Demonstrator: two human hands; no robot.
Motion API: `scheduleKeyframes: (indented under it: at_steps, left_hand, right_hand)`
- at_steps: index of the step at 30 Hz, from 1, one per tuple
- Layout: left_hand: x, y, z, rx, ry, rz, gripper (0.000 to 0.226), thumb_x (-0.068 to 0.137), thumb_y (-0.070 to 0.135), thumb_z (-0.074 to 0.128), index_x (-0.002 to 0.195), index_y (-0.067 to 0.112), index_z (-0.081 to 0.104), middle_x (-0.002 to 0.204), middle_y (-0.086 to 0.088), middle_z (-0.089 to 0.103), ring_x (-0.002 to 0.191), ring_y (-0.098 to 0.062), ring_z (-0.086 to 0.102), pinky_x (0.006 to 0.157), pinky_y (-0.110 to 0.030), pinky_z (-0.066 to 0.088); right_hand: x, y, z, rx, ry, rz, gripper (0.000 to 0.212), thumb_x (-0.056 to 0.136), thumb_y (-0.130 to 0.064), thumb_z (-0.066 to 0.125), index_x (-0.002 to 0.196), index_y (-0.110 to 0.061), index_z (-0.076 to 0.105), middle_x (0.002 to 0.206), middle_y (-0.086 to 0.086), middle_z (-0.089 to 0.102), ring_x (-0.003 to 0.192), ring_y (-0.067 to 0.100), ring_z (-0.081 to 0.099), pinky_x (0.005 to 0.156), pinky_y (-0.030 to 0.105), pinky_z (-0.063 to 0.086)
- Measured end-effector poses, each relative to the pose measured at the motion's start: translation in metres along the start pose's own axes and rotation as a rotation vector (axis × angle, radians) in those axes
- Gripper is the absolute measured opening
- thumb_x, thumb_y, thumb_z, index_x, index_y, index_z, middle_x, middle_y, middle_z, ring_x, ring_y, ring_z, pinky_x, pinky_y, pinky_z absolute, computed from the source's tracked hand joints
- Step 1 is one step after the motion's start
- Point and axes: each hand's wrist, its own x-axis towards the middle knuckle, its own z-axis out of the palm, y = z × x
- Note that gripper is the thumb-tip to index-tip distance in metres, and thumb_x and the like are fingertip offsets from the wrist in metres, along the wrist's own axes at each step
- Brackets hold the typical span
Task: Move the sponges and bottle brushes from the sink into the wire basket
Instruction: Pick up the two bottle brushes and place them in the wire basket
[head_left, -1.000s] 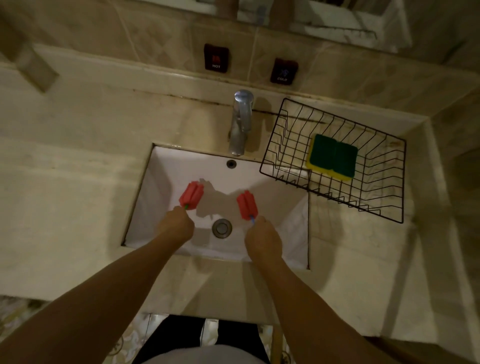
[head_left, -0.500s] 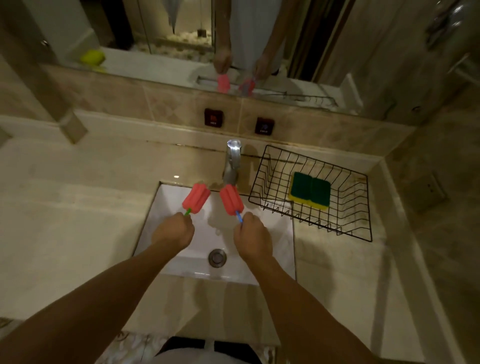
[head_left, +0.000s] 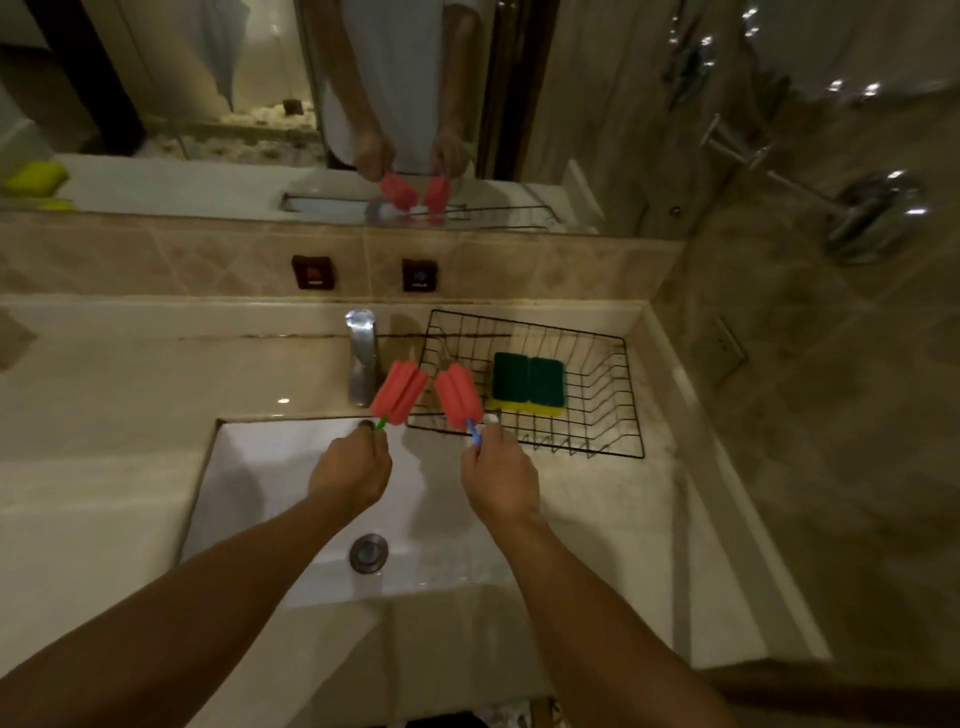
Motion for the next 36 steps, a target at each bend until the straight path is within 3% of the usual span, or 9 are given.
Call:
scheduleKeyframes:
  at_steps: [4, 7, 11, 16, 20, 24, 28, 32, 36]
  left_hand:
    - [0.007, 0.048, 0.013, 0.012, -0.038, 0.072, 0.035, 0.101, 0.028, 0.032, 0.099, 0.003, 0.057, 0.084, -0.009, 0.054, 0.076, -0.025, 0.051, 0.068, -0.035, 0.039]
    - [0.016, 0.071, 0.028, -0.079, -0.060, 0.112, 0.038, 0.101, 0.032, 0.031, 0.092, 0.005, 0.056, 0.081, -0.011, 0.061, 0.070, -0.025, 0.057, 0.063, -0.034, 0.045]
    - [0.030, 0.091, 0.042, -0.163, -0.066, 0.090, 0.036, 0.101, 0.031, 0.033, 0.089, 0.005, 0.056, 0.075, -0.010, 0.060, 0.065, -0.024, 0.058, 0.052, -0.029, 0.041]
    - [0.060, 0.115, 0.048, -0.259, -0.072, 0.048, 0.032, 0.101, 0.028, 0.033, 0.087, 0.007, 0.053, 0.071, -0.007, 0.056, 0.064, -0.023, 0.056, 0.054, -0.032, 0.043]
    - [0.080, 0.134, 0.059, -0.332, -0.085, -0.033, 0.023, 0.100, 0.020, 0.035, 0.082, 0.012, 0.046, 0.068, -0.003, 0.047, 0.057, -0.016, 0.047, 0.052, -0.030, 0.042]
    - [0.098, 0.142, 0.077, -0.402, -0.093, -0.095, 0.030, 0.099, 0.013, 0.034, 0.071, 0.017, 0.041, 0.067, -0.004, 0.046, 0.057, -0.016, 0.044, 0.054, -0.030, 0.041]
    - [0.120, 0.138, 0.092, -0.441, -0.117, -0.158, 0.031, 0.099, 0.017, 0.037, 0.069, 0.017, 0.043, 0.067, -0.006, 0.050, 0.058, -0.019, 0.049, 0.057, -0.034, 0.046]
    - [0.133, 0.135, 0.104, -0.584, -0.173, -0.209, 0.029, 0.099, 0.020, 0.038, 0.072, 0.017, 0.048, 0.068, -0.008, 0.051, 0.058, -0.020, 0.048, 0.061, -0.036, 0.044]
    - [0.140, 0.136, 0.111, -0.608, -0.186, -0.227, 0.029, 0.100, 0.021, 0.036, 0.073, 0.017, 0.047, 0.066, -0.006, 0.049, 0.054, -0.018, 0.046, 0.052, -0.029, 0.042]
  right_hand:
    - [0.004, 0.032, -0.021, 0.042, 0.049, 0.118, 0.033, 0.096, -0.028, 0.047, 0.125, -0.012, 0.052, 0.108, 0.009, 0.065, 0.086, 0.025, 0.065, 0.073, 0.039, 0.056]
    - [0.006, 0.057, -0.031, 0.019, 0.074, 0.163, 0.032, 0.098, -0.028, 0.047, 0.124, -0.011, 0.054, 0.107, 0.008, 0.064, 0.085, 0.022, 0.064, 0.070, 0.033, 0.053]
    - [0.015, 0.077, -0.034, 0.002, 0.108, 0.183, 0.028, 0.098, -0.026, 0.049, 0.119, -0.011, 0.057, 0.105, 0.007, 0.065, 0.084, 0.020, 0.065, 0.067, 0.029, 0.050]
    - [0.034, 0.088, -0.035, 0.081, 0.109, 0.206, 0.024, 0.098, -0.026, 0.049, 0.116, -0.012, 0.057, 0.100, 0.006, 0.065, 0.081, 0.018, 0.063, 0.068, 0.031, 0.054]
    - [0.052, 0.096, -0.030, 0.132, 0.120, 0.262, 0.024, 0.098, -0.025, 0.049, 0.115, -0.010, 0.057, 0.098, 0.007, 0.064, 0.078, 0.016, 0.055, 0.064, 0.027, 0.044]
    - [0.068, 0.106, -0.025, 0.138, 0.121, 0.290, 0.027, 0.097, -0.025, 0.048, 0.118, -0.010, 0.056, 0.098, 0.006, 0.064, 0.080, 0.015, 0.057, 0.063, 0.025, 0.044]
    - [0.084, 0.116, -0.016, 0.166, 0.165, 0.302, 0.024, 0.097, -0.024, 0.051, 0.111, -0.008, 0.059, 0.084, 0.000, 0.056, 0.070, 0.014, 0.053, 0.051, 0.018, 0.033]
    - [0.096, 0.123, -0.010, 0.187, 0.222, 0.283, 0.020, 0.096, -0.021, 0.057, 0.107, -0.005, 0.062, 0.079, 0.004, 0.058, 0.063, 0.015, 0.051, 0.050, 0.011, 0.027]
    - [0.106, 0.129, -0.005, 0.184, 0.248, 0.260, 0.019, 0.093, -0.016, 0.062, 0.105, -0.002, 0.064, 0.077, 0.012, 0.066, 0.059, 0.018, 0.057, 0.050, 0.008, 0.024]
